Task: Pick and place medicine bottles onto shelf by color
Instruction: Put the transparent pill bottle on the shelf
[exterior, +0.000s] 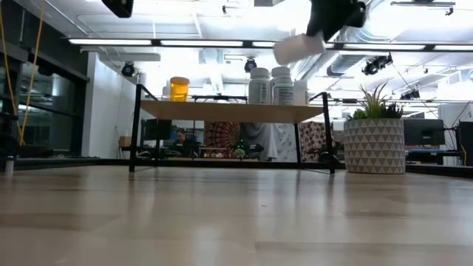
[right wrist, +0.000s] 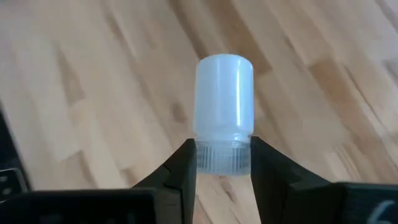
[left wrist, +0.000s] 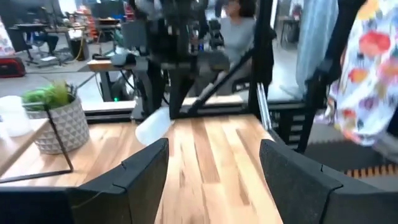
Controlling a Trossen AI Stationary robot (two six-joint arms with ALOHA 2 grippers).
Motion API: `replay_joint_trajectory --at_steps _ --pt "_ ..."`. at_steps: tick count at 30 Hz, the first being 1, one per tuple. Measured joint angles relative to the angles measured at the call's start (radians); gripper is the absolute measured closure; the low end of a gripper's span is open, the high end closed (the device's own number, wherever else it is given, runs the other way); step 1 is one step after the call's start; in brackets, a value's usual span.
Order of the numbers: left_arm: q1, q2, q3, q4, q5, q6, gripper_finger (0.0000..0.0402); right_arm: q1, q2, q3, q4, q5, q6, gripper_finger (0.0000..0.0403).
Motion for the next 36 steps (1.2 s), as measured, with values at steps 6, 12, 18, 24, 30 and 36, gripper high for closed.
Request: replay_joint_trajectory --at_steps 6,12,18,24,30,36 --pt "0.009 0.176 0.068 0.016 0.001 0.037 0.0158 0.027 0.023 -0.016 0.086 -0.001 -0.046 0.0306" --pt "0.047 0.365 0.212 -0.039 0.0 0.028 0.0158 0.05 0.05 -0.016 0.148 -0.015 -0.08 0.0306" --pt "0.097 0.514 0.321 -0.124 -0.011 0.003 0.0158 0.062 0.071 -0.016 0.211 -0.023 -0.112 0.0306" --pt "0.127 0.594 0.38 -0.11 -0.01 0.002 0.0158 0.062 0.09 -0.016 0.225 -0.026 -0.133 0.0306" --pt "0.132 0.618 0.38 -0.128 0.064 0.002 0.0158 0.061 0.092 -0.016 0.293 -0.04 -0.193 0.0306" --pt "0.132 0.613 0.38 -0.105 0.076 0.021 0.0158 0.061 0.092 -0.016 0.315 -0.058 -0.203 0.0306"
